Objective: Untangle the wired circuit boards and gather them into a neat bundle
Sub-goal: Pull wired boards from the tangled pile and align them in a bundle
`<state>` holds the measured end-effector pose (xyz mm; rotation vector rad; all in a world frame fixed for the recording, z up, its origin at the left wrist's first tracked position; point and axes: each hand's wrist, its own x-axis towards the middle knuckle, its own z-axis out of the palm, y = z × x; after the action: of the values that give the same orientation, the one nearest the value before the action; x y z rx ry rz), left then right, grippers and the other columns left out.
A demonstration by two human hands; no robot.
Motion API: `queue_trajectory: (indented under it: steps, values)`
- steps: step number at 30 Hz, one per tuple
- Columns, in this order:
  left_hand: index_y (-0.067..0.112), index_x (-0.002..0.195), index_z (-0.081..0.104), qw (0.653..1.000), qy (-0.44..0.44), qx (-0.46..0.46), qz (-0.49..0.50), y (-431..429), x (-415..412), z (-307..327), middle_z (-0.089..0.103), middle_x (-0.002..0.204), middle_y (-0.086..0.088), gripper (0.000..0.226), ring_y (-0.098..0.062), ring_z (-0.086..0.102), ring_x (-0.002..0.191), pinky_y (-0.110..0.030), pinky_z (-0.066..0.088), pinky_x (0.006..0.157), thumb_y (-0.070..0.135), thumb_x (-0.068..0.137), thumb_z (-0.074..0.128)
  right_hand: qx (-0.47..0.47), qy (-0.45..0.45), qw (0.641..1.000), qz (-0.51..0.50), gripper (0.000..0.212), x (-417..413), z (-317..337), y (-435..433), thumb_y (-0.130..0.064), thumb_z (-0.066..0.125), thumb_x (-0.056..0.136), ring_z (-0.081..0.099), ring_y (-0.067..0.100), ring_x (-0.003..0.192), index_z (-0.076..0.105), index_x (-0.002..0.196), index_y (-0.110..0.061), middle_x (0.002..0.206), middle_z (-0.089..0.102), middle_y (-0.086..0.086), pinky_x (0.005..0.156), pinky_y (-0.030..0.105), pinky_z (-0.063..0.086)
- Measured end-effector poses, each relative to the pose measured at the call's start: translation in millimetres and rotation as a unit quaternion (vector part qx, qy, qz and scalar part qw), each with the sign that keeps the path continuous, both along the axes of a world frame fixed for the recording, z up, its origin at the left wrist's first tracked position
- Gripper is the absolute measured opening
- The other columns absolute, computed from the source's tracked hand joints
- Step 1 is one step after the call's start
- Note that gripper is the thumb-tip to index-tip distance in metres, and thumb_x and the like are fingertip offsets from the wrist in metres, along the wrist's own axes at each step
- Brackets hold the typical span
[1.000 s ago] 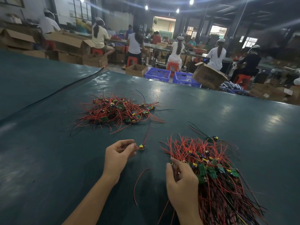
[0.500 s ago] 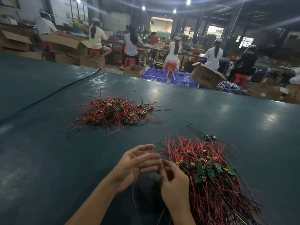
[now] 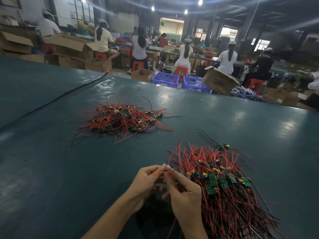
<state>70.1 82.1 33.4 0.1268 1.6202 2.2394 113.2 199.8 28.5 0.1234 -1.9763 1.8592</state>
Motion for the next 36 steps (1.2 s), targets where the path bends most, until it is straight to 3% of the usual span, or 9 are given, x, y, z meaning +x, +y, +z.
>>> queue_trajectory:
  steps: [8,11,14,16,20,26,30,33,36]
  values:
    - [0.012,0.078,0.074,0.999,-0.008,0.044,0.016,-7.1,-7.7,1.2,0.066,0.095,-0.023,0.033,-0.029,0.061,0.082,-0.036,0.051,0.078,0.043,0.067,0.076,0.032,-0.006,0.999,0.025,0.058,0.0,-1.6,0.2,0.013,0.063,0.084,0.068,0.019,0.05,0.074,0.089,-0.043,0.075,0.076,-0.005,0.048,0.02,0.054]
    - [0.013,0.079,0.074,0.998,-0.02,0.064,0.018,-8.8,-8.3,-0.5,0.069,0.09,-0.017,0.031,-0.022,0.066,0.074,-0.031,0.055,0.069,0.041,0.067,0.08,-0.009,-0.001,0.999,0.037,0.061,-3.5,-3.2,-2.3,0.018,0.065,0.081,0.072,0.015,0.064,0.077,0.081,-0.041,0.08,0.077,-0.004,0.06,0.02,0.057]
    - [0.01,0.078,0.074,0.994,-0.048,0.074,0.069,-9.3,-10.5,-0.6,0.072,0.083,-0.012,0.03,-0.017,0.067,0.064,-0.026,0.055,0.055,0.039,0.07,0.076,0.009,-0.006,0.999,0.052,0.049,-3.9,-3.7,-5.1,0.013,0.068,0.081,0.074,0.024,0.078,0.078,0.088,-0.034,0.086,0.077,-0.001,0.073,0.036,0.06]
    - [0.009,0.074,0.075,0.988,-0.072,0.088,0.104,-10.3,-12.2,0.8,0.068,0.077,-0.013,0.026,-0.015,0.062,0.058,-0.023,0.052,0.048,0.034,0.073,0.073,0.029,-0.024,0.996,0.082,0.047,-1.6,-2.9,-5.2,0.009,0.068,0.084,0.073,0.022,0.07,0.077,0.091,-0.037,0.083,0.077,0.0,0.067,0.038,0.059]
    - [0.001,0.085,0.066,0.98,-0.083,0.126,0.133,-14.1,-15.6,4.7,0.067,0.069,-0.01,0.026,-0.012,0.06,0.051,-0.02,0.053,0.048,0.025,0.077,0.07,-0.019,-0.058,0.993,0.098,0.054,2.6,0.7,-1.3,0.011,0.057,0.09,0.066,0.018,0.053,0.077,0.098,-0.039,0.062,0.071,0.008,0.053,0.025,0.053]
    - [0.007,0.075,0.066,0.997,-0.035,0.07,-0.003,-12.5,-8.8,3.8,0.058,0.06,-0.003,0.025,-0.009,0.045,0.047,-0.019,0.047,0.051,0.03,0.076,0.075,-0.051,-0.075,0.996,-0.001,0.016,-3.9,5.4,3.4,-0.013,0.061,0.093,0.046,0.007,0.039,0.076,0.099,-0.016,0.044,0.052,-0.002,0.042,0.018,0.038]
    - [0.015,0.063,0.062,0.996,-0.027,0.009,-0.089,-10.2,-5.6,-0.3,0.053,0.058,-0.004,0.033,-0.013,0.05,0.049,-0.021,0.045,0.051,0.039,0.074,0.081,-0.069,-0.095,0.993,-0.001,0.03,-4.8,9.0,2.1,-0.012,0.061,0.093,0.038,0.002,0.037,0.078,0.07,-0.018,0.041,0.048,-0.005,0.039,0.014,0.031]
    - [0.016,0.065,0.066,0.994,-0.011,-0.009,-0.106,-12.4,-4.8,1.0,0.059,0.061,-0.005,0.033,-0.014,0.057,0.052,-0.022,0.046,0.052,0.043,0.068,0.085,-0.115,-0.128,0.985,0.001,0.028,-6.5,7.4,3.7,-0.013,0.065,0.09,0.036,0.003,0.038,0.077,0.066,-0.02,0.042,0.047,-0.005,0.04,0.014,0.031]
    - [0.015,0.073,0.072,0.994,0.01,-0.048,-0.102,-12.9,-2.9,4.1,0.061,0.063,-0.005,0.037,-0.014,0.061,0.055,-0.022,0.048,0.054,0.048,0.063,0.085,-0.121,-0.125,0.985,-0.001,0.025,-7.5,6.9,4.1,-0.014,0.066,0.088,0.052,0.007,0.049,0.077,0.066,-0.018,0.053,0.061,0.002,0.049,0.017,0.043]
